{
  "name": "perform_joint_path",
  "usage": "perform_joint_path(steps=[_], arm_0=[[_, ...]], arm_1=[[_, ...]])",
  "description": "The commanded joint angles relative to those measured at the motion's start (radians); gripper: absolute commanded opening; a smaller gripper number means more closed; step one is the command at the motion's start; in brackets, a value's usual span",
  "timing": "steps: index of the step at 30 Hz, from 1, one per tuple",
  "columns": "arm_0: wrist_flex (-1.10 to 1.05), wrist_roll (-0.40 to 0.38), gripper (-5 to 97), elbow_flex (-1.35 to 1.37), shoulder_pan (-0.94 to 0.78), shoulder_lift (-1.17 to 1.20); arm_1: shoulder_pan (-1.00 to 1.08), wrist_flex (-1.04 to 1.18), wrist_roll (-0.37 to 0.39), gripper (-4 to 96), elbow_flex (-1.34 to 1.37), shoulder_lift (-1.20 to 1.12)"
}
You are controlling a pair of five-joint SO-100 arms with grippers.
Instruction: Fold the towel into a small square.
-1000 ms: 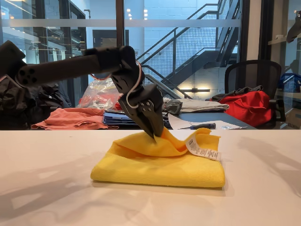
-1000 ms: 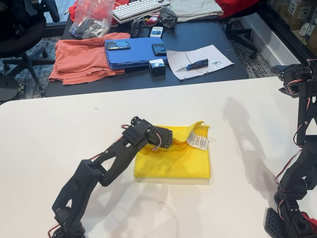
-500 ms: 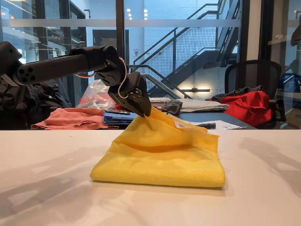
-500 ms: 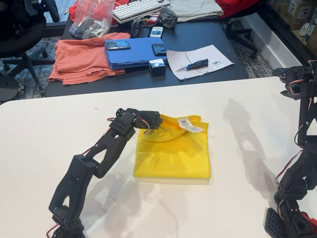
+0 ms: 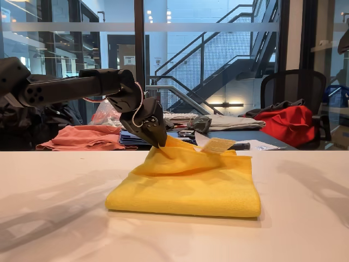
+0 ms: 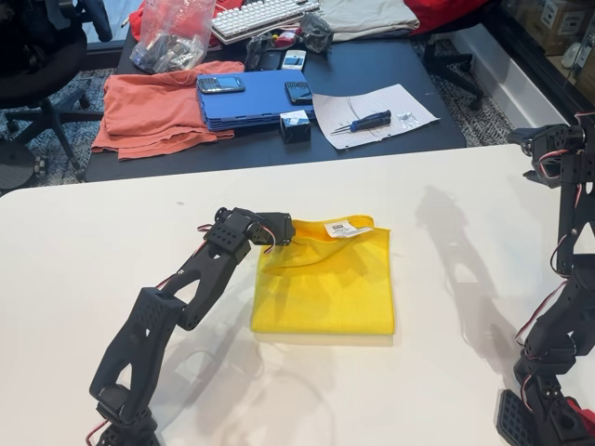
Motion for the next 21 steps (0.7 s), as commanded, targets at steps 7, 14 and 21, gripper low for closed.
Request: perform_joint_path(steps=[7,14,21], arm_0=[[0.018,0.0,29,-0.017,0.005,0.029],[0.02,0.0,29,-0.012,0.005,0.06],[0.023,-0.002,29,-0.011,0.005,0.084]], arm_1=[[-0.035,-0.084,0.0,1.7,-0.026,0.02],[-0.069,-0.091,-0.002,22.2,-0.017,0.017],[-0.146,-0.091,-0.005,23.3,-0.026,0.031]])
